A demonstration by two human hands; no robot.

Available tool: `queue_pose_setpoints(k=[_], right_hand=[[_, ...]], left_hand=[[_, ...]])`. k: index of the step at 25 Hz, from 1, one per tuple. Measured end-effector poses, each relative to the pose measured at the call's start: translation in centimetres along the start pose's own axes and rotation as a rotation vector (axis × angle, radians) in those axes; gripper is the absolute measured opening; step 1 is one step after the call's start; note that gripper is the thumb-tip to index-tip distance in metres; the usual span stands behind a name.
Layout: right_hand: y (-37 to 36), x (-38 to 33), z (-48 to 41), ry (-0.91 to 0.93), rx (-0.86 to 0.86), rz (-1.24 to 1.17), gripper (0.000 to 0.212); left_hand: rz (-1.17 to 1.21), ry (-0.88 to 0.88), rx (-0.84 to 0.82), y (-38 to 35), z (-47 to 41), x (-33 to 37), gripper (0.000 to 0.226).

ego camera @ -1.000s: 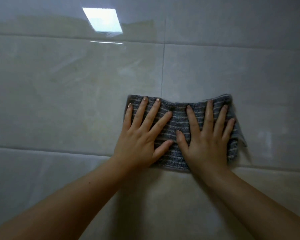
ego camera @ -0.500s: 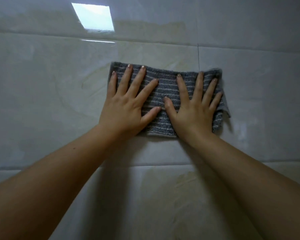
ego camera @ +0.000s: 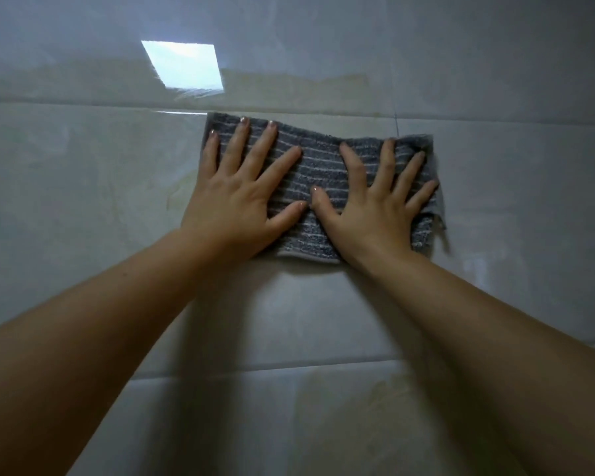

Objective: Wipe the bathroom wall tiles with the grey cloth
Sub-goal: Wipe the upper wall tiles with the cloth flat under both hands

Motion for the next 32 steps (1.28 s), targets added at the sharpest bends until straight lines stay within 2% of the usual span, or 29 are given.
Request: queue_pose_setpoints(k=[4, 8, 10, 14, 17, 19, 21, 24, 28, 32], right_hand=[[-0.1, 1.8, 1.1, 0.129, 0.017, 0.055, 0.075], [1.0, 1.1, -6.2, 0.047, 0.018, 0.052, 0.077], [1.4, -0.4, -9.5, 0.074, -0.002, 0.059, 0.076], [1.5, -4.3, -10.7, 0.322, -0.017, 0.068, 0.067], [0.9, -3.5, -7.4, 0.474, 0.009, 0.055, 0.065], [0.8, -1.7, -6.4, 0.412, 0.021, 0.068, 0.072], [1.1, -1.1, -7.7, 0.260, 0.015, 0.062, 0.076], [1.3, -3.3, -10.8, 0.133, 0.002, 0.057, 0.074], [1.0, -8.4, -12.7, 0.258, 0.006, 0.051, 0.063], [0.0, -9.8, -8.0, 0.434, 0.021, 0.045, 0.060]], left_hand=[[-0.004, -0.011, 0.032, -0.4, 2.5, 1.7, 0.075], [0.041, 0.066, 0.024, 0.3, -4.4, -0.1, 0.074], [0.040, 0.097, 0.010, 0.5, -6.9, -1.8, 0.075], [0.025, 0.088, 0.024, 0.6, -6.4, -4.0, 0.076], [0.009, 0.070, 0.027, 0.6, -2.7, -2.8, 0.076], [-0.004, 0.078, -0.001, 0.4, -1.8, -1.9, 0.076], [0.010, 0.113, -0.009, 0.6, -3.5, -2.1, 0.075], [0.036, 0.164, -0.012, 0.8, -7.7, -4.0, 0.068], [0.034, 0.206, -0.011, 1.3, -9.1, -8.0, 0.061], [0.046, 0.182, 0.018, 1.1, -2.9, -8.1, 0.071]])
Point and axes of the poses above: each hand's wrist, its own z-axis away from the middle knuckle, its own y-axis out of the back of the hand, x = y × z, the point moved 2 cm from there along -z, towards the middle knuckle, and after that the axes turned 2 degrees about -y, right-handed, at the moved point
